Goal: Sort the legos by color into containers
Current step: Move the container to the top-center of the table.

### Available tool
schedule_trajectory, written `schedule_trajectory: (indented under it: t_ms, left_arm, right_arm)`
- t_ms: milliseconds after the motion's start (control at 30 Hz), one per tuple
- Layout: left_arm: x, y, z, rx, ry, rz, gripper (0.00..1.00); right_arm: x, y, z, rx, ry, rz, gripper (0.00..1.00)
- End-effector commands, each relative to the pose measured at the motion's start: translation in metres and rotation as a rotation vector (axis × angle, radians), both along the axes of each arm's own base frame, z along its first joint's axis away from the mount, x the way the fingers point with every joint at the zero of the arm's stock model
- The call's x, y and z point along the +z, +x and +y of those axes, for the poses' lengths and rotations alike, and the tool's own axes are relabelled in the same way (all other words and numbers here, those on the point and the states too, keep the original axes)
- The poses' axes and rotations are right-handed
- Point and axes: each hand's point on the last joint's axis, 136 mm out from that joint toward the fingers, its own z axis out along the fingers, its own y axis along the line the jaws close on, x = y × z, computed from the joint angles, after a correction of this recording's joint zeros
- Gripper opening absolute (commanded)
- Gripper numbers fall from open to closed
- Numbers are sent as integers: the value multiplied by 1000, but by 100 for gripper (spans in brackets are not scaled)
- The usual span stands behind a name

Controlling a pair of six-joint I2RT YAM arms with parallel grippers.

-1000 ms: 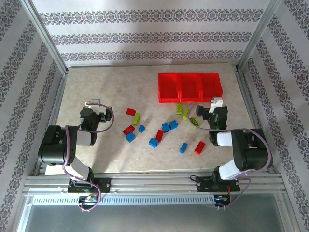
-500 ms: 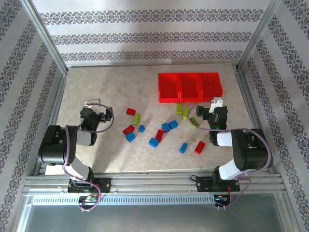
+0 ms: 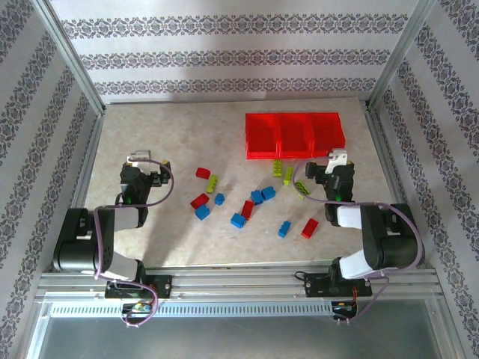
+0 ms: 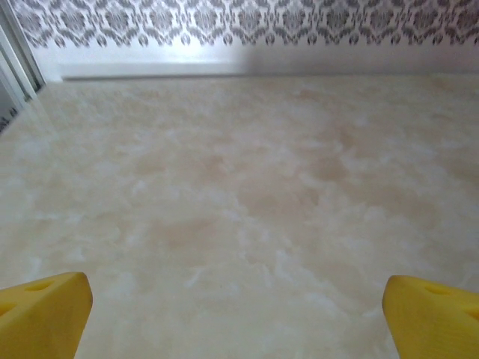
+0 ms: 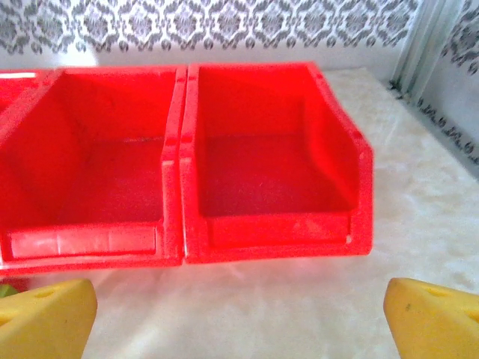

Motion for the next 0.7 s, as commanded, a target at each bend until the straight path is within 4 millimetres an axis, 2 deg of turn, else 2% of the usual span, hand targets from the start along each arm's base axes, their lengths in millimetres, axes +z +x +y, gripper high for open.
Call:
schedule_trajectory:
  t_ms: [0,133,300,433,533,667]
  left_arm:
    - [12,-7,5,37,-20,18,100]
    - [39,-10,6,76,-126,-7,100]
    - [51,-2,-17,50,-330,48,100]
    - [53,8,-64,4,-365,81,100]
    - [55,21,-110,-55,-363,103,100]
    - [50,49,-177,-191,-439,184,100]
  right_arm:
    - [15,-5,-5,-40,-4,-37,98]
    - [25,-10,-10,-71,-4,-43,98]
    - [41,-21,-17,-124,19,-38,98]
    - [52,-33,-21,-162,66,-40,98]
    - [57,-42,-28,-217,106,-10,98]
    - [53,-53,-29,-249,133,91,98]
